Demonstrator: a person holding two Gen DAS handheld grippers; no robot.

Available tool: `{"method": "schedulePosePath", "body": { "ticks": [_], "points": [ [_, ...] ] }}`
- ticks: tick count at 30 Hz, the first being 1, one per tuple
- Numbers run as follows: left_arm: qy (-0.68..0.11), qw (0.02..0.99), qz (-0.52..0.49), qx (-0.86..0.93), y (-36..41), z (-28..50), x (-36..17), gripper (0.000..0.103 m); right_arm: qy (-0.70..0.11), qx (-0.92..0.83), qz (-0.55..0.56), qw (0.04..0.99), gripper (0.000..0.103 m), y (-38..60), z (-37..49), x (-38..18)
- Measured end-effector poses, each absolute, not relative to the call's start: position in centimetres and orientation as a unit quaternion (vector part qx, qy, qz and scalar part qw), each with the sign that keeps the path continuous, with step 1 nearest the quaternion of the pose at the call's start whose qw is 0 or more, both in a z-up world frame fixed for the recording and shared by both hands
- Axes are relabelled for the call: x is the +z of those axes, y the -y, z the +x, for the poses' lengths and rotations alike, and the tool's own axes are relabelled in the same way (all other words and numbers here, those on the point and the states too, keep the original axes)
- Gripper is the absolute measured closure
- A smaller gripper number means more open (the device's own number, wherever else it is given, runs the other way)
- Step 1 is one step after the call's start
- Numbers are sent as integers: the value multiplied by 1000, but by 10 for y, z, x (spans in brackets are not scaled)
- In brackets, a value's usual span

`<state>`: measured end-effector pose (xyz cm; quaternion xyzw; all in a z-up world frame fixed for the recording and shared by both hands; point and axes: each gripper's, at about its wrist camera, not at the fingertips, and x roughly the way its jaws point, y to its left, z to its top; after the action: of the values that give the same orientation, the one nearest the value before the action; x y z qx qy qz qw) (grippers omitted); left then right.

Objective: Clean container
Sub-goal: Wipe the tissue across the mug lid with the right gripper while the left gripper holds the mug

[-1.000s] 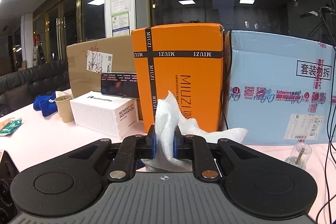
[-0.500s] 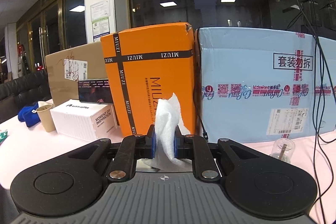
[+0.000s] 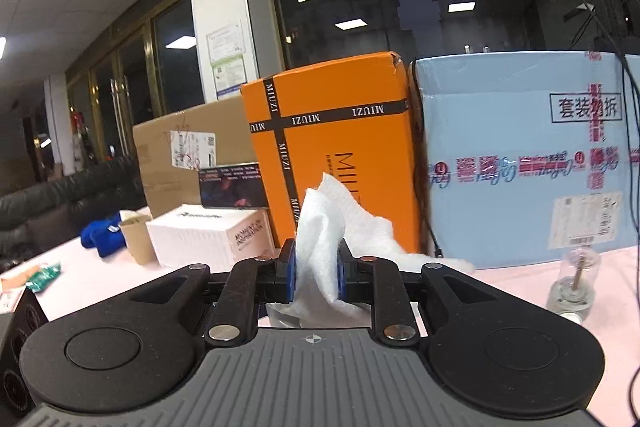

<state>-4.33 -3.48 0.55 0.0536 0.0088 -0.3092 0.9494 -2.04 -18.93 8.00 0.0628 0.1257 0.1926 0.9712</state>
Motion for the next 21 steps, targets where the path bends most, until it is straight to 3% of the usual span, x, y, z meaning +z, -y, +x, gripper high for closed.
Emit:
{"method": "schedulePosePath", "body": {
  "ticks": [21],
  "points": [
    [-11, 949, 52, -312, 34, -40, 6, 30, -95, 211, 132, 964, 85, 210, -33, 69]
  ]
}}
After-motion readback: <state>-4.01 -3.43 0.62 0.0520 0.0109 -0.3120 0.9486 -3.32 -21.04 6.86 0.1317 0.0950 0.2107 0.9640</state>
